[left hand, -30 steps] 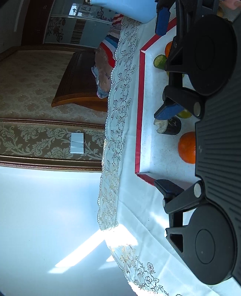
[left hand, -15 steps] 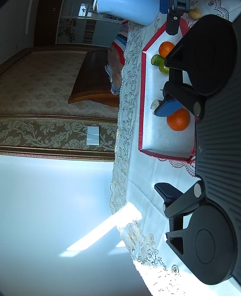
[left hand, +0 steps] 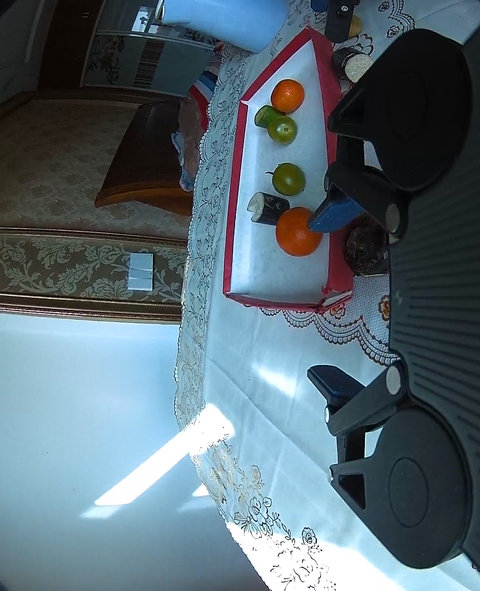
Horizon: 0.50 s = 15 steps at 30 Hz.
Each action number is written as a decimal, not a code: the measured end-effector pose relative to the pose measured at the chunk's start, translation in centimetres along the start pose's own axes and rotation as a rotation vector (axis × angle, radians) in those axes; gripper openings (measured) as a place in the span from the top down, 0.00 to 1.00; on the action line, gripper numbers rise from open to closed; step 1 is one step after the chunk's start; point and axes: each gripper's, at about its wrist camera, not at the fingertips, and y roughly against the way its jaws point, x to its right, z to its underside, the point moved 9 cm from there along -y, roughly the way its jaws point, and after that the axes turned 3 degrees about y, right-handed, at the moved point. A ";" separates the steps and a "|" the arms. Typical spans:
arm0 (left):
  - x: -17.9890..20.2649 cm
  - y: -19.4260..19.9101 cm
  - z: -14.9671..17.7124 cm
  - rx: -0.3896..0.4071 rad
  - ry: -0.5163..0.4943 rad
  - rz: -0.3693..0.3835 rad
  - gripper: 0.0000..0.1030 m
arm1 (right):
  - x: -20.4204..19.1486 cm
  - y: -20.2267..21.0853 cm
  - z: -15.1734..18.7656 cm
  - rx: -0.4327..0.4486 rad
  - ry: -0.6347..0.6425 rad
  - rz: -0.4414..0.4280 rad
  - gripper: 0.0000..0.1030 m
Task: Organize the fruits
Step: 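Withdraw both open grippers from the tray toward the remaining dark pieces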
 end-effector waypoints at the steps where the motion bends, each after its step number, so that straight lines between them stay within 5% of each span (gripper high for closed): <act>1: 0.2 0.0 0.1 -0.003 -0.013 0.001 0.23 | -0.5 -0.1 0.1 -0.004 0.022 0.000 0.07; 15: 1.8 -0.7 1.3 -0.042 -0.132 -0.041 0.23 | -2.6 -1.2 0.2 -0.042 0.086 -0.010 0.07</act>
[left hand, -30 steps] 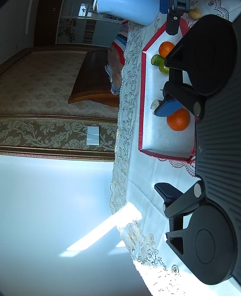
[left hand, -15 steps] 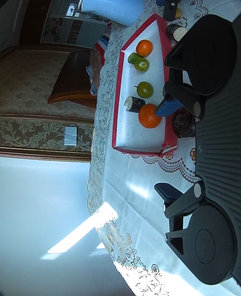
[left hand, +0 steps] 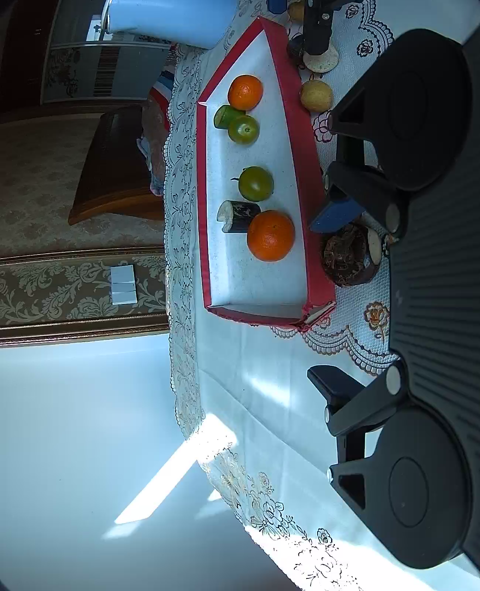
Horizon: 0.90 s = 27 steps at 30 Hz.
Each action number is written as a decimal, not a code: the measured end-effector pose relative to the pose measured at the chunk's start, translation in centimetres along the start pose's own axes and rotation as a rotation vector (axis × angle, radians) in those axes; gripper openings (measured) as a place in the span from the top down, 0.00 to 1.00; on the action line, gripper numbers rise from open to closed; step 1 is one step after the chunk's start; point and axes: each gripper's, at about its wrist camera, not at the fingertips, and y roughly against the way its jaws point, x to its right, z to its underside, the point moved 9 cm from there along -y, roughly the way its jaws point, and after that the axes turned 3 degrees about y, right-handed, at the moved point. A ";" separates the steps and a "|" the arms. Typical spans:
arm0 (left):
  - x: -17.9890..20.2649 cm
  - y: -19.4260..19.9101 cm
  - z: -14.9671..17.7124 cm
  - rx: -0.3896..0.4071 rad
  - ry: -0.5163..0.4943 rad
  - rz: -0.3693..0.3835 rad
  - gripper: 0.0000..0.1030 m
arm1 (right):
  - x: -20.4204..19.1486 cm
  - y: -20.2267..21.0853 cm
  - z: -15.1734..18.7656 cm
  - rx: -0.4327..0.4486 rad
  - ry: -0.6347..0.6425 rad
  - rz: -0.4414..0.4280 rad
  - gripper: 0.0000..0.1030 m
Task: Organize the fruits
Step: 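Withdraw both open grippers from the tray toward the remaining dark pieces, then grasp the dark round piece with the left gripper while the right grasps the dark cylindrical piece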
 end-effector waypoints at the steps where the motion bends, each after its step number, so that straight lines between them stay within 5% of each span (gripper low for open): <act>1: 0.1 -0.1 0.1 -0.003 -0.006 -0.002 0.23 | -0.1 -0.2 0.0 -0.008 0.007 0.003 0.07; 8: 0.4 -0.5 0.3 -0.022 -0.024 -0.005 0.20 | -0.9 -1.9 0.1 -0.071 0.039 0.014 0.11; 15: 0.7 -0.6 0.5 -0.036 -0.040 0.006 0.19 | -1.1 -2.6 0.6 -0.110 0.039 0.000 0.30; 27: 0.8 -1.5 1.0 -0.088 -0.038 0.010 0.19 | -0.9 -3.0 0.3 -0.116 0.018 0.003 0.31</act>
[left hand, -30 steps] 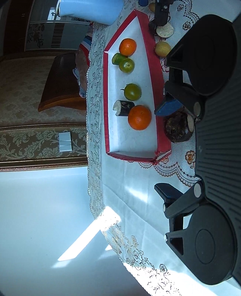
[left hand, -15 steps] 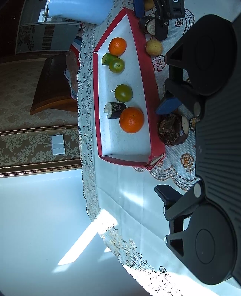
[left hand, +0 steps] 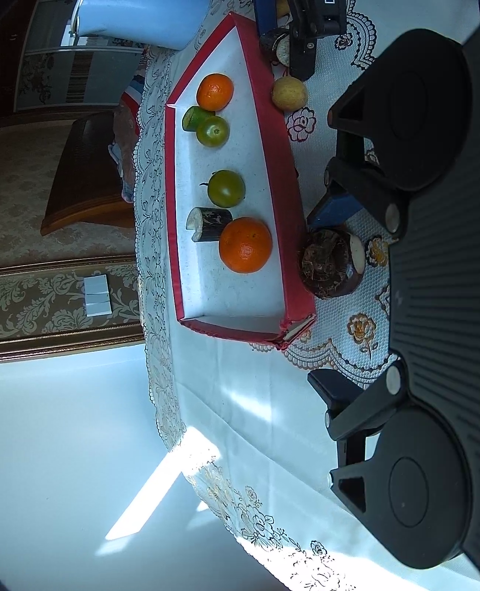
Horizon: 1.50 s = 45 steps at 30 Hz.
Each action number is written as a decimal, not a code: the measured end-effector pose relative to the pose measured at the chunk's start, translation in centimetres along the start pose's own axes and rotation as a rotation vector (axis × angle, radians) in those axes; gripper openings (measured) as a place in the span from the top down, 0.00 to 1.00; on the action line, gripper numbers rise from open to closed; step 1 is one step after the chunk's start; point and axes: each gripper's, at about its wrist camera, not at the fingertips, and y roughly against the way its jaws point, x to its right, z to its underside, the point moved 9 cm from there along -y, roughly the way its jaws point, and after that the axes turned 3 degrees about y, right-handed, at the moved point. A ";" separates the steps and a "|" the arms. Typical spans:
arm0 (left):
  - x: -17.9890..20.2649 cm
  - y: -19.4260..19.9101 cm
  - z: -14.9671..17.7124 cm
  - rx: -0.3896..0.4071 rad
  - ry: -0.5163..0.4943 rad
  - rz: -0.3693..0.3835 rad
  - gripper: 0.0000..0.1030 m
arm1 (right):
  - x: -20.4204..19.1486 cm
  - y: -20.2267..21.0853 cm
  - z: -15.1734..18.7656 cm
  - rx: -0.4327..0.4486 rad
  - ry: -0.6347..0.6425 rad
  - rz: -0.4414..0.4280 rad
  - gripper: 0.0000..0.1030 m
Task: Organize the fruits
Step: 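Grasp the dark round piece with the left gripper while the right grasps the dark cylindrical piece, then carry the dark round piece with the left gripper while the right carries its piece toward the tray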
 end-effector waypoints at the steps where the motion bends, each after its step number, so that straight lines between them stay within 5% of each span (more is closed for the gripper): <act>1: 0.0 -0.1 0.0 -0.005 0.001 0.000 0.19 | -0.1 -0.1 0.0 0.000 0.001 0.002 0.31; 7: -0.1 -0.4 0.2 -0.023 0.002 0.001 0.19 | -0.3 0.0 0.0 0.008 0.013 0.012 0.32; 9: -0.1 -0.5 0.3 -0.029 0.004 0.003 0.19 | -0.3 0.1 0.0 0.013 0.014 0.013 0.45; 15: -0.1 -0.4 0.3 -0.025 0.005 0.013 0.22 | -0.6 0.3 -0.2 0.023 0.037 0.017 0.55; 24: 0.7 0.0 0.3 -0.014 -0.028 0.035 0.46 | -0.8 0.5 -0.2 0.036 0.050 0.030 0.70; 28: 0.9 0.1 0.3 -0.010 -0.040 0.041 0.60 | -0.8 0.6 -0.2 0.040 0.055 0.035 0.70; 45: 1.0 1.8 -0.5 0.075 -0.026 0.072 0.61 | 0.0 2.0 -0.6 0.104 0.027 0.057 0.70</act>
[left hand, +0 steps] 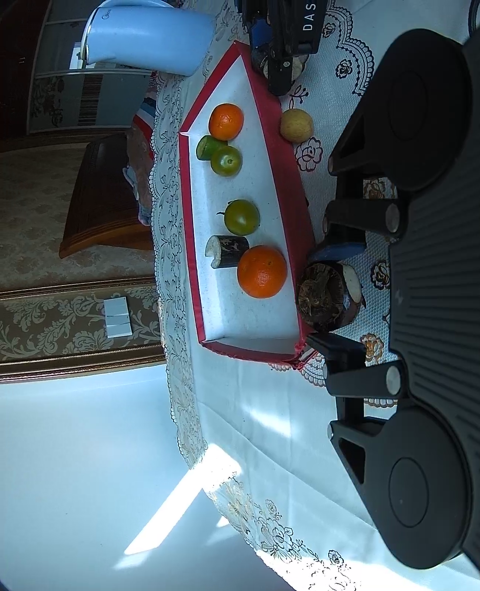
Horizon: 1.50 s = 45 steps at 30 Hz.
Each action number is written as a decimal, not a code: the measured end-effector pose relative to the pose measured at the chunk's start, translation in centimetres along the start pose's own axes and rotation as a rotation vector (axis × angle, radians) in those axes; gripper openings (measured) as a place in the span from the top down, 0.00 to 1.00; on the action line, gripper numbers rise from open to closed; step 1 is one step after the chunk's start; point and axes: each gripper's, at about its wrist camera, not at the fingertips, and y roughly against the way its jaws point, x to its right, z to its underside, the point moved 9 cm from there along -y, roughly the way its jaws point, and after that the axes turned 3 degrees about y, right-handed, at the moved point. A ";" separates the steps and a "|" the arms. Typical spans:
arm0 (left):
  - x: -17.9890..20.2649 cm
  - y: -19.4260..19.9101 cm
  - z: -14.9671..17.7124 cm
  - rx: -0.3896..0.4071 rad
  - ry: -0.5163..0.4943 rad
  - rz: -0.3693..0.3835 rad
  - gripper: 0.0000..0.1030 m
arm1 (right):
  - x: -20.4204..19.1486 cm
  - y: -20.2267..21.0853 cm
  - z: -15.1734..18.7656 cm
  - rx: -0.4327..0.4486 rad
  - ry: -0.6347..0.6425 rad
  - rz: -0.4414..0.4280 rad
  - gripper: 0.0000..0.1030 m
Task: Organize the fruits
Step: 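Carry the dark round piece with the left gripper while the right carries its piece toward the tray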
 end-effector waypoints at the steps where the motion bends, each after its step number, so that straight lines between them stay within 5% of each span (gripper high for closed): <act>1: 0.1 0.2 -0.2 0.012 0.004 0.006 0.61 | 0.0 0.1 0.0 0.002 0.000 -0.001 0.70; 26: -0.1 -0.1 -2.3 0.023 0.069 0.019 0.61 | 0.6 1.3 -1.9 0.086 -0.027 0.022 0.70; 45: 0.6 -5.1 -6.1 0.021 0.079 -0.062 0.61 | 1.3 -3.7 -4.8 0.049 -0.053 0.069 0.70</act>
